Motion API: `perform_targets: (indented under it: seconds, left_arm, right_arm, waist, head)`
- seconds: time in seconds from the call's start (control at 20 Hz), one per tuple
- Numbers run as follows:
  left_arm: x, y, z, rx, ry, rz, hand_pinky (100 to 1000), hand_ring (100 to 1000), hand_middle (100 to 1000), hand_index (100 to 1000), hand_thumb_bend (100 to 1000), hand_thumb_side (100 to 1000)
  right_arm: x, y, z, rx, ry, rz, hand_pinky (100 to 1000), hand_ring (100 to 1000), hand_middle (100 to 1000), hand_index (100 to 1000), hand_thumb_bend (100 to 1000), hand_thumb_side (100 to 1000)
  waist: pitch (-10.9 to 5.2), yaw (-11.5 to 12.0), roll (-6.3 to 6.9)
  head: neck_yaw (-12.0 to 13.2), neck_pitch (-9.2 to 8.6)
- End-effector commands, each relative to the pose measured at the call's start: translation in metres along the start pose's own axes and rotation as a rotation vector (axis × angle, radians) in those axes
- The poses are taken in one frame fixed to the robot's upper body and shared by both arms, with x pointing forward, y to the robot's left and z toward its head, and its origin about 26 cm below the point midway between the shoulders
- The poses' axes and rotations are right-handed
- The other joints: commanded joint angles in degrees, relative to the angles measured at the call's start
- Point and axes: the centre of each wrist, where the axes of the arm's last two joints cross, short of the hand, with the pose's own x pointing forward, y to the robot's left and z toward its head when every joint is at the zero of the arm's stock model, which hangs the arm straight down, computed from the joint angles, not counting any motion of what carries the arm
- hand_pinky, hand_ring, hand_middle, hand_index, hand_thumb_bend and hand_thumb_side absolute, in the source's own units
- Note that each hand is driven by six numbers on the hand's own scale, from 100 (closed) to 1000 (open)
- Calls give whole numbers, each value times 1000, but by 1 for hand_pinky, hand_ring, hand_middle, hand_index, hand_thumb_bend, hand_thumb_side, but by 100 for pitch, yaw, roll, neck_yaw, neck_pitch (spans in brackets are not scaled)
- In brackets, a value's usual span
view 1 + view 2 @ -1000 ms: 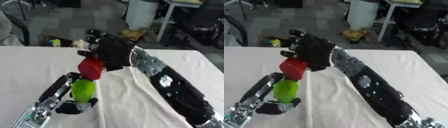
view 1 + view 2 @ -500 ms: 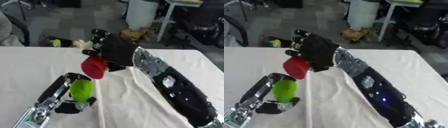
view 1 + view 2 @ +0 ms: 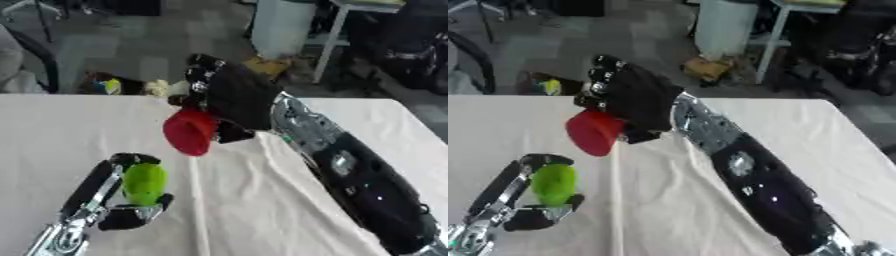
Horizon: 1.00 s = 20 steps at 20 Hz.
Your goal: Pour the contents of one cup into another cup.
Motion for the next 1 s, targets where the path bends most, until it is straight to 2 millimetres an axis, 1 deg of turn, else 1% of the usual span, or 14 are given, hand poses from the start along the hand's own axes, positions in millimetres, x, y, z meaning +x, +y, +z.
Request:
perform_targets:
  seconds: [0.05, 0.1, 0.2, 0.25, 0.3, 0.35, 0.4, 0.45, 0.5, 0.55, 0.6, 0.7, 0.9, 1.0]
  left_arm:
    - [-12, 10, 4, 64, 22, -53, 563, 271, 408, 765, 308, 279]
    - [-15, 9, 6, 76, 33, -60, 571, 279, 416, 771, 345, 289]
    - [-22, 7, 10, 96, 51, -71, 599, 320, 455, 793, 609, 364]
    - [-24, 6, 12, 103, 55, -75, 611, 342, 474, 805, 721, 394]
    - [-25, 5, 13, 106, 59, -79, 638, 381, 507, 819, 865, 430]
    - [-27, 4, 15, 106, 62, -82, 657, 405, 528, 825, 938, 444]
    - [-29, 4, 17, 105, 65, -83, 690, 453, 575, 838, 1000, 457]
    - [-30, 3, 18, 103, 68, -82, 699, 466, 592, 842, 1000, 465]
    - [-31, 3, 19, 105, 68, -79, 721, 502, 637, 852, 1000, 538]
    - [-31, 3, 20, 110, 66, -75, 725, 509, 646, 853, 1000, 554]
    - [-31, 4, 21, 115, 62, -70, 733, 518, 659, 854, 1000, 566]
    - [-31, 7, 22, 124, 58, -61, 735, 520, 663, 855, 1000, 573]
    - [-29, 9, 26, 136, 65, -46, 736, 519, 663, 853, 1000, 587]
    - [-28, 9, 26, 133, 66, -42, 736, 519, 664, 853, 1000, 593]
  right_arm:
    - [-9, -8, 0, -16, 14, 17, 726, 547, 401, 726, 100, 314]
    - [-9, -8, -1, -18, 16, 15, 726, 547, 391, 726, 100, 313]
    - [-9, -8, -1, -20, 19, 11, 725, 548, 342, 723, 100, 312]
    - [-9, -8, -1, -20, 21, 9, 725, 548, 328, 722, 100, 311]
    - [-9, -8, -1, -21, 23, 7, 724, 549, 304, 720, 100, 311]
    - [-9, -8, -1, -21, 24, 4, 724, 549, 289, 719, 100, 310]
    - [-9, -7, 0, -22, 26, 1, 723, 551, 250, 715, 100, 309]
    - [-9, -7, 0, -22, 30, -4, 722, 552, 230, 712, 100, 308]
    - [-9, -6, 0, -22, 34, -11, 720, 556, 189, 702, 100, 304]
    - [-9, -5, 1, -22, 41, -22, 719, 559, 177, 697, 100, 301]
    - [-9, -3, 3, -23, 55, -42, 712, 573, 143, 665, 100, 290]
    - [-8, 4, 7, -22, 101, -120, 697, 603, 124, 596, 100, 263]
    - [-10, 24, 27, -5, 263, -409, 664, 699, 117, 461, 100, 172]
    - [-9, 35, 40, 1, 333, -607, 650, 739, 118, 426, 100, 121]
  waist:
    - [-95, -8, 34]
    - [-94, -8, 34]
    - [-91, -7, 33]
    - [-89, -7, 33]
    - [-87, -7, 32]
    - [-85, -9, 32]
    - [-83, -11, 31]
    - [-82, -12, 31]
    - [-80, -12, 31]
    - [-80, -14, 31]
    - [-79, -15, 34]
    - [-78, -18, 44]
    - [-82, -22, 66]
    - [-84, -22, 79]
  head:
    - [-20, -56]
    - [-22, -58]
    - [-28, -57]
    - [-29, -56]
    - [-29, -56]
    - [-28, -57]
    - [-28, -55]
    - [-29, -54]
    - [-29, -54]
    - [-29, -53]
    - [-28, -51]
    - [-24, -51]
    - [-19, -51]
    - [-5, -54]
